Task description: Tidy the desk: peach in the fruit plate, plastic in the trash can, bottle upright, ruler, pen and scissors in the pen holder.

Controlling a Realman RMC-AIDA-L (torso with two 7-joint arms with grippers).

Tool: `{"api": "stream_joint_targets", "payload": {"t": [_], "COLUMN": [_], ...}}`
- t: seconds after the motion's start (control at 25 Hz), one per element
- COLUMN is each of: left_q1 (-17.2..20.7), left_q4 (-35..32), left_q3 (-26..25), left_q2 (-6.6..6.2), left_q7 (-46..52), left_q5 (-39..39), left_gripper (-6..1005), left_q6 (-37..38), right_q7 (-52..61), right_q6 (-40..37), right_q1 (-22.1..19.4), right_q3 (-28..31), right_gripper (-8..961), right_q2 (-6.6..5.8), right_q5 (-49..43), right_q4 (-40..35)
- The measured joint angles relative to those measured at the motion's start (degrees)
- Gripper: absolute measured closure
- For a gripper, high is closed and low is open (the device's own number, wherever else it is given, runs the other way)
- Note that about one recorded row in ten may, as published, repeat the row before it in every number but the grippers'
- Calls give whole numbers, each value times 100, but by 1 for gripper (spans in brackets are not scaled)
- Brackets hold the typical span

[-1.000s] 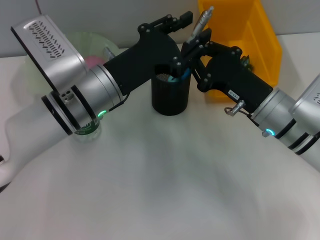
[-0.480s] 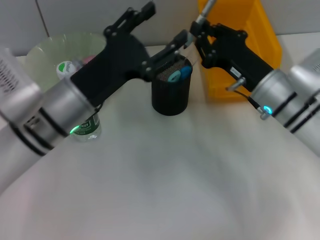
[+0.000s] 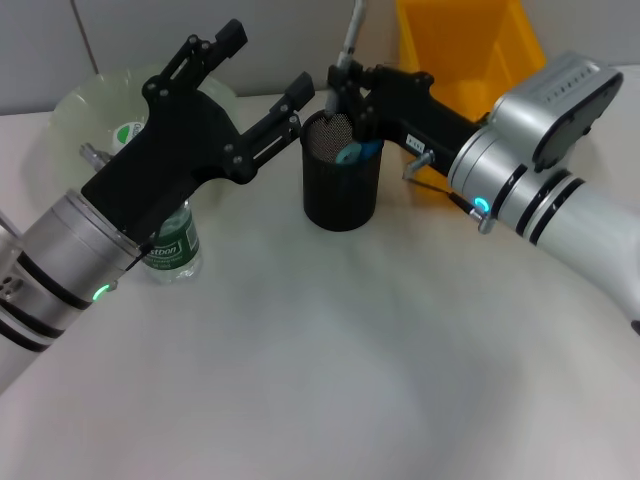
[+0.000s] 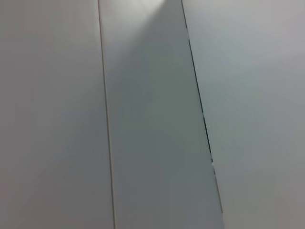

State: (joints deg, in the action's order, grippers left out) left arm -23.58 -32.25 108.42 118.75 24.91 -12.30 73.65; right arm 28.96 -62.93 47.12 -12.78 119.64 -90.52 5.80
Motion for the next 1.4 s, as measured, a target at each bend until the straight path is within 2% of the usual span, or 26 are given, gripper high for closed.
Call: {"api": "stream_joint_targets", "payload": {"t": [0.36, 0.4, 0.52, 0.56, 0.6, 0.64, 0.68, 0.72, 0.76, 0.8, 0.84, 0.88, 0.96, 1.0, 1.04, 1.08, 1.12, 1.16, 1.2, 1.24, 1.36, 1.4], "left_q1": [-15, 8, 83, 83, 175, 175, 189, 189, 227, 239, 253, 253, 272, 270, 269, 252, 252, 229, 194, 194, 188, 217], "left_q4": [17, 17, 0, 0, -10, -10, 1, 1, 55, 77, 91, 91, 104, 105, 105, 107, 107, 136, 231, 231, 378, 400], "left_q3": [-9, -23, -48, -48, -64, -64, -68, -68, -78, -88, -126, -126, -422, -682, -771, -1106, -1106, -1491, -1978, -1978, -2623, -2802], "left_q2": [10, 15, -5, -5, -147, -147, -215, -215, -429, -537, -635, -635, -737, -738, -736, -699, -699, -629, -532, -532, -475, -470], "left_q7": [-4, -4, 14, 14, 292, 292, 417, 417, 693, 795, 886, 886, 1277, 1546, 1633, 1931, 1931, 2178, 2329, 2329, 2469, 2486], "left_q5": [0, -1, -10, -10, -163, -163, -254, -254, -742, -1148, -1526, -1526, -2693, -3302, -3508, -4173, -4173, -4747, -5281, -5281, -5800, -5903], "left_gripper": [198, 198, 198, 198, 198, 198, 198, 198, 198, 198, 198, 198, 198, 198, 198, 198, 198, 198, 198, 198, 198, 198], "left_q6": [-8, -4, 28, 28, 186, 186, 267, 267, 544, 710, 835, 835, 1121, 1267, 1316, 1422, 1422, 1425, 1371, 1371, 1369, 1393], "right_q7": [-17, 7, 101, 248, 856, 856, 1252, 1699, 2100, 2659, 2659, 2798, 2850, 2788, 2788, 2757, 2730, 2713, 2639, 2639, 2471, 2382], "right_q6": [-67, -249, -688, -950, -1677, -1677, -2050, -2466, -2877, -3545, -3545, -3814, -4120, -4270, -4270, -4291, -4290, -4231, -3977, -3977, -3656, -3440], "right_q1": [-127, -194, -355, -443, -713, -713, -862, -1024, -1220, -1583, -1583, -1816, -2226, -2553, -2553, -2661, -2741, -2773, -2749, -2749, -2571, -2397], "right_q3": [44, 52, 41, 13, -138, -138, -255, -395, -571, -901, -901, -1119, -1525, -1923, -1923, -2096, -2238, -2350, -2565, -2565, -2828, -2935], "right_gripper": [751, 749, 528, 489, 450, 411, 371, 332, 293, 288, 283, 278, 268, 268, 268, 268, 268, 268, 269, 269, 269, 269], "right_q2": [7, 6, -11, -25, -57, -57, -61, -64, -62, -71, -71, -89, -112, -120, -120, -112, -99, -83, -65, -65, -41, -37], "right_q5": [-40, -42, -45, -75, -272, -272, -431, -634, -799, -1016, -1016, -1067, -1109, -1118, -1118, -1121, -1128, -1144, -1196, -1196, -1229, -1234], "right_q4": [7, -4, -26, -83, -461, -461, -771, -1172, -1629, -2378, -2378, -2762, -3301, -3676, -3676, -3794, -3871, -3879, -3740, -3740, -3403, -3149]}}
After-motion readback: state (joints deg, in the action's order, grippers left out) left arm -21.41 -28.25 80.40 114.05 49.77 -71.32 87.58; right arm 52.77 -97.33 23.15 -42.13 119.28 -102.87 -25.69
